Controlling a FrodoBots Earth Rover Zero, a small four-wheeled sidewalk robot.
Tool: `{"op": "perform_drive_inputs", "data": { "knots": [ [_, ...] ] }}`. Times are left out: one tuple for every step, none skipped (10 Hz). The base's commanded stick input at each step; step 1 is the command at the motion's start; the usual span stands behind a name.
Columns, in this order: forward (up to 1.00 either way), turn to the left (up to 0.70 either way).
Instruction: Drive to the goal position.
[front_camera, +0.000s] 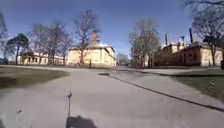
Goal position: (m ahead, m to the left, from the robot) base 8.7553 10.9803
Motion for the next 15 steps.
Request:
{"op": "perform_drive_inputs", "data": {
  "knots": [
    [0.85, 0.0],
    [0.85, 0.0],
    [0.85, 0.0],
    [0.85, 0.0],
    [0.85, 0.0],
    [0.85, 0.0],
    [0.85, 0.0],
    [0.85, 0.0],
    [0.85, 0.0],
    [0.85, 0.0],
    [0.85, 0.0],
    [0.85, 0.0],
    [0.85, 0.0],
    [0.85, 0.0],
    [0.85, 0.0]
  ]
}}
